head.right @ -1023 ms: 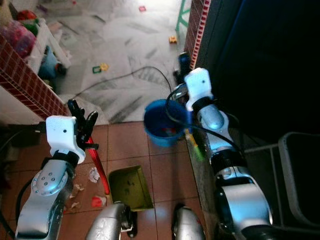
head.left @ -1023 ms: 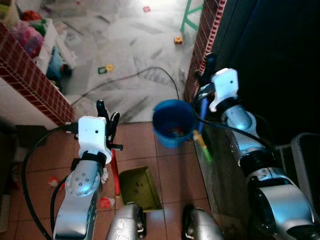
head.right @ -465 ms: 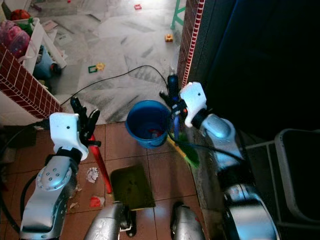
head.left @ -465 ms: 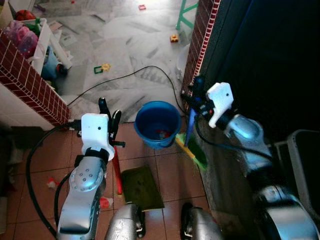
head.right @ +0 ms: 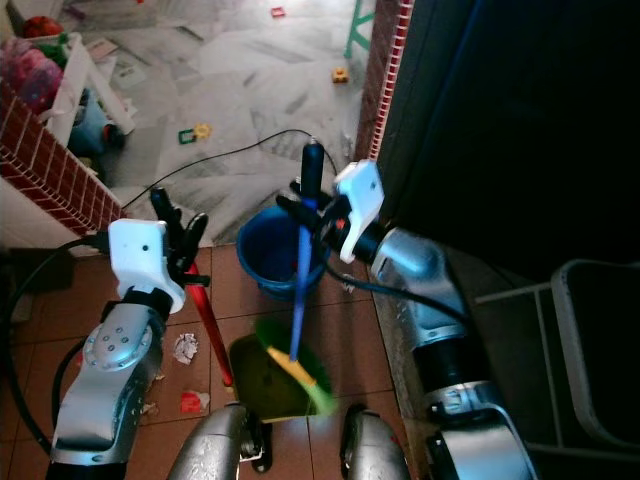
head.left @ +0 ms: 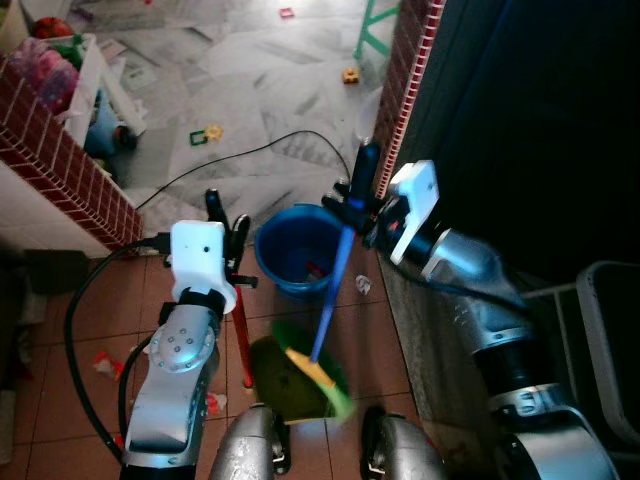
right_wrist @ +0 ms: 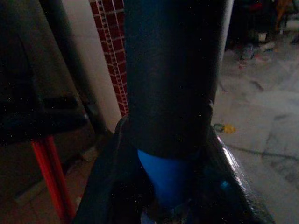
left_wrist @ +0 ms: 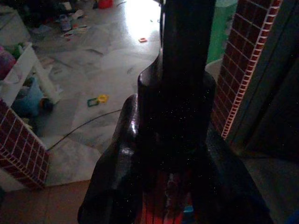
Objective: Sweep floor
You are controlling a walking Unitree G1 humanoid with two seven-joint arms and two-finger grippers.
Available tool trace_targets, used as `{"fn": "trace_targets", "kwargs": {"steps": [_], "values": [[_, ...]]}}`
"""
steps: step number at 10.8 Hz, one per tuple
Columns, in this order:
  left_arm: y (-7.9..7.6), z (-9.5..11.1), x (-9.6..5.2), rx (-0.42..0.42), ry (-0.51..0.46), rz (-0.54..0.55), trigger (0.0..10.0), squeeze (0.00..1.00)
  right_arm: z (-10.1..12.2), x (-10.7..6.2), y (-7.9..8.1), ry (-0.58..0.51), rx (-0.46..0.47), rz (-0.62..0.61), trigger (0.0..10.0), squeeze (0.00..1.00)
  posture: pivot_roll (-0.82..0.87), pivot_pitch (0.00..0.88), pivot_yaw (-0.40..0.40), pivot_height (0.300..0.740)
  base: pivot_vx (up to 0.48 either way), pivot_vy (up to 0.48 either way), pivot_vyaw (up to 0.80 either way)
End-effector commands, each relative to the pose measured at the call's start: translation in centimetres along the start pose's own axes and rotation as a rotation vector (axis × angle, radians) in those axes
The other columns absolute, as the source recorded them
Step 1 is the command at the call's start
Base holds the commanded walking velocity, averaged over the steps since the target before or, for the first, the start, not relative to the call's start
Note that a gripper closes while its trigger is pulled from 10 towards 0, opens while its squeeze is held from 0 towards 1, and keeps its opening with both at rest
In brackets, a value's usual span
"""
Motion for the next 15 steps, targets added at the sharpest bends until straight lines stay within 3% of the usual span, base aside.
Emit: {"fn": "trace_targets", "kwargs": {"steps": [1, 2, 3, 4, 5, 6, 7, 8, 10, 12, 13, 15], "values": [[-0.1, 0.2, 0.1, 0.0, -0.015, 0.002, 10.0, 0.0, 1.6, 0.2, 0.1, -0.066, 0.017, 0.013, 10.0, 0.0, 0.08, 0.192, 0.021, 0.74, 0.0, 0.0, 0.0], [-0.4, 0.3, 0.4, -0.005, -0.024, -0.004, 10.0, 0.0, 2.8, -0.3, -0.7, -0.082, -0.061, -0.005, 10.0, 0.0, 0.07, 0.18, 0.019, 0.74, 0.0, 0.0, 0.0], [-0.5, 0.3, 0.6, -0.007, -0.029, -0.005, 10.0, 0.0, 2.5, -1.5, -0.7, -0.014, -0.132, 0.052, 10.0, 0.0, 0.06, 0.17, 0.015, 0.74, 0.0, 0.0, 0.0], [-0.5, 0.2, 0.9, -0.009, -0.031, -0.004, 10.0, 0.0, 1.2, -3.9, -0.8, 0.102, -0.106, 0.119, 10.0, 0.0, 0.05, 0.162, 0.014, 0.74, 0.0, 0.0, 0.0], [-0.6, 0.2, 1.0, -0.015, -0.037, -0.007, 10.0, 0.0, -1.0, -7.1, -1.2, 0.291, -0.115, 0.172, 10.0, 0.0, 0.04, 0.159, 0.013, 0.74, 0.0, 0.0, 0.0], [-0.7, 0.1, 1.0, -0.018, -0.038, -0.008, 10.0, 0.0, -2.0, -8.2, -1.5, 0.374, -0.13, 0.18, 10.0, 0.0, 0.03, 0.155, 0.013, 0.74, 0.0, 0.0, 0.0], [-1.0, 0.2, 1.2, -0.024, -0.045, -0.015, 10.0, 0.0, -4.6, -10.2, -3.7, 0.581, -0.255, 0.066, 10.0, 0.0, 0.02, 0.148, 0.013, 0.74, 0.0, 0.0, 0.0], [-1.1, 0.2, 1.4, -0.026, -0.05, -0.017, 10.0, 0.0, -5.2, -10.7, -5.5, 0.656, -0.326, -0.064, 10.0, 0.0, 0.02, 0.144, 0.013, 0.74, 0.0, 0.0, 0.0], [-0.7, 0.5, 1.5, -0.019, -0.061, -0.011, 10.0, 0.0, -4.9, -10.9, -8.5, 0.707, -0.396, -0.284, 10.0, 0.0, 0.04, 0.135, 0.011, 0.74, 0.0, 0.0, 0.0], [-0.3, 0.5, 1.5, -0.01, -0.063, -0.005, 10.0, 0.0, -3.7, -10.7, -10.7, 0.663, -0.517, -0.463, 10.0, 0.0, 0.05, 0.127, 0.008, 0.74, 0.0, 0.0, 0.0], [-0.3, 0.5, 1.6, -0.009, -0.066, -0.005, 10.0, 0.0, -2.8, -9.6, -11.3, 0.559, -0.537, -0.548, 10.0, 0.0, 0.05, 0.124, 0.008, 0.74, 0.0, 0.0, 0.0], [-0.6, 0.5, 1.6, -0.009, -0.066, -0.011, 10.0, 0.0, -2.8, -8.0, -10.4, 0.451, -0.501, -0.534, 10.0, 0.0, 0.06, 0.121, 0.012, 0.74, 0.0, 0.0, 0.0]]}}
Point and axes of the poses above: a point about 5 cm out from each wrist's last joint towards the gripper, its own x axis pointing out of the wrist towards the gripper, its own z axis along the axis of the wrist's last joint, y = z × x, the point moved 2 cm from there along x, pointing out of the wrist towards the gripper, and after that the axes turned 5 degrees about -x, right-handed, at the moved point
